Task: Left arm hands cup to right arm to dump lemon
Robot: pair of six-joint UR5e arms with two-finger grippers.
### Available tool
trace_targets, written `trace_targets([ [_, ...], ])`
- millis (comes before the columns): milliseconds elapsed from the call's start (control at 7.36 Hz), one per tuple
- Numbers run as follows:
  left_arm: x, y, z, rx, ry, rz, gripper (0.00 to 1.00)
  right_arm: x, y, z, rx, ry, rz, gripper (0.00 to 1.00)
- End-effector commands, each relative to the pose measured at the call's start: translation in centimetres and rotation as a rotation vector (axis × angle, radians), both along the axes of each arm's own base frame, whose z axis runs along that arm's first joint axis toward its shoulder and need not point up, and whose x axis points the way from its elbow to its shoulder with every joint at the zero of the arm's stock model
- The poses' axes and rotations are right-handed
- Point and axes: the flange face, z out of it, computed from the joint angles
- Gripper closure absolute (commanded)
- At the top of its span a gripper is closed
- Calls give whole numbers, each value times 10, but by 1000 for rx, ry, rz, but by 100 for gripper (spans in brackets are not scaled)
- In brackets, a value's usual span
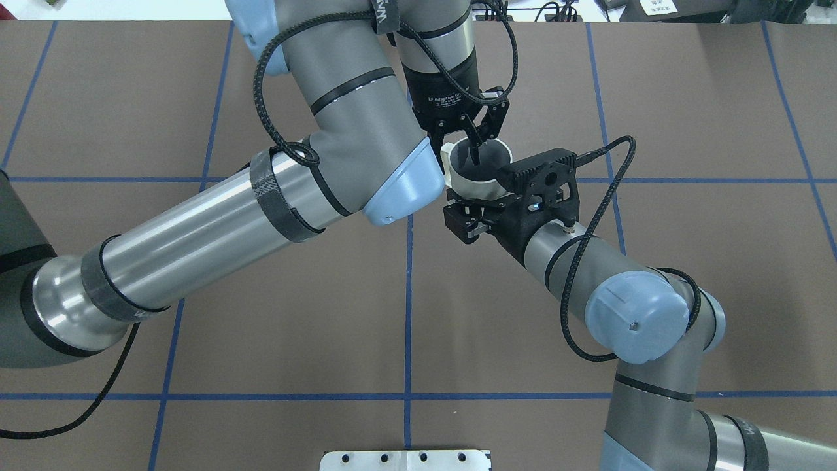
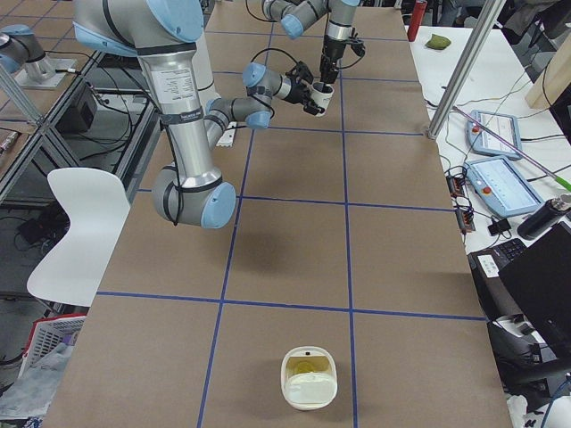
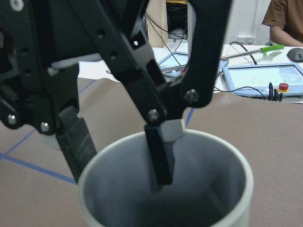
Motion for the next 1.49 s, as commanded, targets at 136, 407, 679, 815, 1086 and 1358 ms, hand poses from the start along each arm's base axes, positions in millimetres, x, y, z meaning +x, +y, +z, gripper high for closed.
trace_targets([
  [136,6,5,1,-1,-2,9,58,1,-1,0,0,-1,1,100],
  [407,6,5,1,-1,-1,10,61,1,-1,1,1,-1,3,100],
  [679,5,5,2,-1,-2,9,61,1,-1,1,0,-2,3,100],
  [815,5,5,2,-1,-2,9,61,1,-1,1,-1,-4,5,100],
  [1086,5,5,2,-2,-3,9,62,2,-1,0,-6,-12,6,83],
  [1358,5,7,-2,-10,-1,5,100,1,-2,1,-9,-13,9,45],
])
